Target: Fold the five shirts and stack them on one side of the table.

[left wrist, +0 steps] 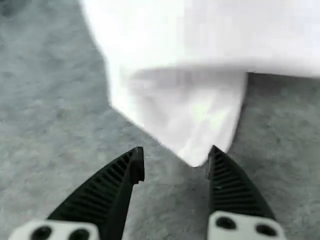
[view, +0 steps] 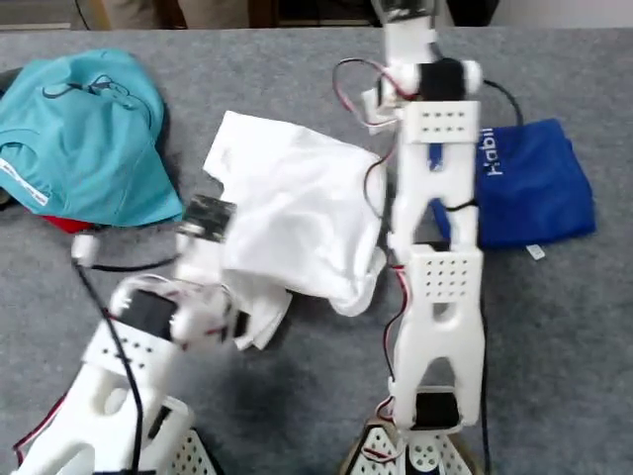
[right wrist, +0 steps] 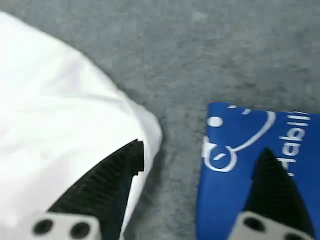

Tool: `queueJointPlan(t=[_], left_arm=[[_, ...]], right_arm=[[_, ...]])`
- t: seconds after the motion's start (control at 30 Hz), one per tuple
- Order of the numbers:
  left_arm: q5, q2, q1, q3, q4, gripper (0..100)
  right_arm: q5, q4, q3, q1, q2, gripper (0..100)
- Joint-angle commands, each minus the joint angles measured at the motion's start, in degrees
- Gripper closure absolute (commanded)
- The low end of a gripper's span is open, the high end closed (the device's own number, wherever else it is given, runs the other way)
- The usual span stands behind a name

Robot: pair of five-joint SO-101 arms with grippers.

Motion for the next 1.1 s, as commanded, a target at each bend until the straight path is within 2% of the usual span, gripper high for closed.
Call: queueJointPlan(t=[0.0,0.13,0.23,0.37,0.53,0.67,0.77,0.83,0.9,0.97,1.07], left_arm=[[4.13,-0.04,10.37,1.76,-5.63,85],[9.14,0.40,14.59,5.10,-14.59,88],[10.46,5.23,14.42,5.71,-18.64,89],[10.11,18.07,14.24,4.75,-23.65,90],[10.02,29.85,14.15,-2.20,-23.30,90],[9.93,32.40,14.15,-3.78,-22.86,99],[9.93,32.31,14.07,-3.52,-22.86,98],[9.93,32.31,13.01,-3.52,-22.68,98],[9.93,32.31,10.02,-3.43,-22.68,98],[8.09,32.31,5.89,-3.43,-22.07,98],[-1.93,32.31,-0.70,-4.57,-16.97,98]], right_arm=[[0.62,1.14,-2.07,2.95,-5.41,77.6],[0.79,1.23,8.57,3.47,-12.00,86.6],[0.97,1.14,23.96,2.51,-19.38,86.8],[0.62,0.62,46.81,-2.24,-27.82,86.8],[-4.13,-5.80,61.58,-7.78,-31.34,86.6],[-7.91,-8.70,66.51,-10.95,-31.08,75.5],[-9.67,-13.71,69.76,-12.26,-28.88,65.0],[-10.02,-17.49,70.90,-12.09,-25.63,63.4],[-10.02,-20.22,71.08,-11.74,-21.49,66.5],[-10.02,-22.33,70.37,-10.86,-17.63,74.4],[-9.67,-22.24,63.87,-9.10,-13.32,93.1]])
